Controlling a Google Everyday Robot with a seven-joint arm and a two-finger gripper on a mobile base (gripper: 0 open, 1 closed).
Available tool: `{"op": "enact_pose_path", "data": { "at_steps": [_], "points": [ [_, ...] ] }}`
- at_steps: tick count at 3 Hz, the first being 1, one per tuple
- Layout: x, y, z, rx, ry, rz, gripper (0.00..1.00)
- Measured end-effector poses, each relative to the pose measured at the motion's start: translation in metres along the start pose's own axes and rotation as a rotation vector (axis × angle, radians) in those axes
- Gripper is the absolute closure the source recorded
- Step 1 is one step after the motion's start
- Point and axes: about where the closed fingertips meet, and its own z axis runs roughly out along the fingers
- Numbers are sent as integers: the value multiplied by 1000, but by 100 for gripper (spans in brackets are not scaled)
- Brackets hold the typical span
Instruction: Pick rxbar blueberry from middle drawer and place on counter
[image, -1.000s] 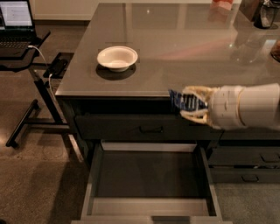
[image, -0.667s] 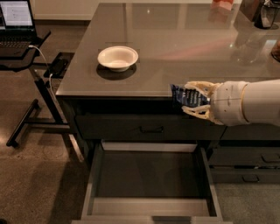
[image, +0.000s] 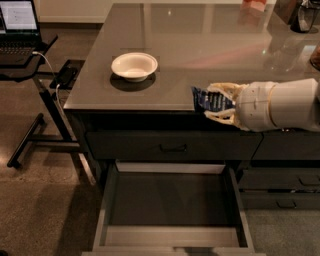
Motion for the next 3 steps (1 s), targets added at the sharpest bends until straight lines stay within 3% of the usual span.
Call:
{"op": "enact_pose_path", "data": {
  "at_steps": [2,3],
  "points": [
    [34,-95,58,36,-19,24,100],
    [52,-118,89,15,-31,71,100]
  ]
}}
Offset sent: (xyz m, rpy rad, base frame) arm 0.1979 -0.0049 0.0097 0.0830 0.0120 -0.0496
